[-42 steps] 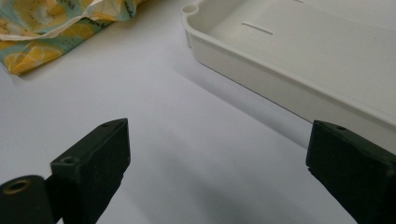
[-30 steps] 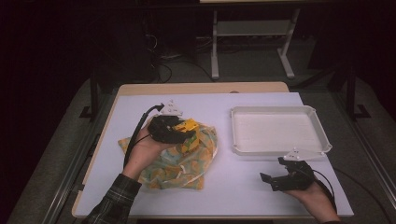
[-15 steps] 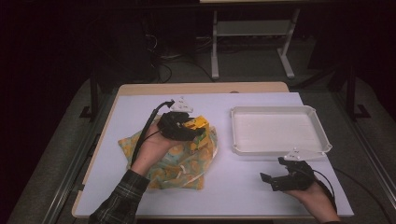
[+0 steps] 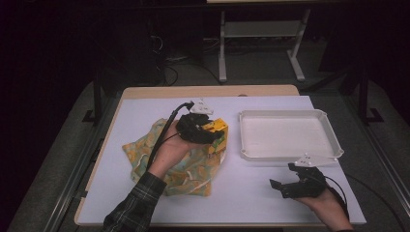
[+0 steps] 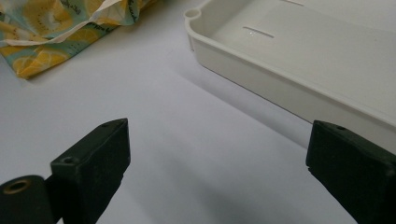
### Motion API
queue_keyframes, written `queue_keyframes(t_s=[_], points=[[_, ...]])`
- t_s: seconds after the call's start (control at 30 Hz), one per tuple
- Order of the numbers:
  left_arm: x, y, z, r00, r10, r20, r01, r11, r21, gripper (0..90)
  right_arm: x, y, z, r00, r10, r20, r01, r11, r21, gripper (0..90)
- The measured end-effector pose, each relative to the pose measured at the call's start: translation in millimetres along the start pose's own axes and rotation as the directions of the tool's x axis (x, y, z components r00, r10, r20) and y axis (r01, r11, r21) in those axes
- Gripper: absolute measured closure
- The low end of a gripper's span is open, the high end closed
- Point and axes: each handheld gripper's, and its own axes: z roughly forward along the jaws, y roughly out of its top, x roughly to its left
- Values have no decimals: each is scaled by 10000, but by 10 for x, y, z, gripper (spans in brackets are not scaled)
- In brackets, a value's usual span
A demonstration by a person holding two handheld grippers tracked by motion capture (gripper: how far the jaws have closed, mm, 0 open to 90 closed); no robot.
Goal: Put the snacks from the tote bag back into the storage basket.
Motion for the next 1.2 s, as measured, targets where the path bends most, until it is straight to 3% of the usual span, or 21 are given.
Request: queue_keyframes(t_s=[1.2], points=[[-221,369,609,9990,137,428,-131,9998,-143,517,-21,-3,-31,9998,88,-169,-91,9998,-184,62]])
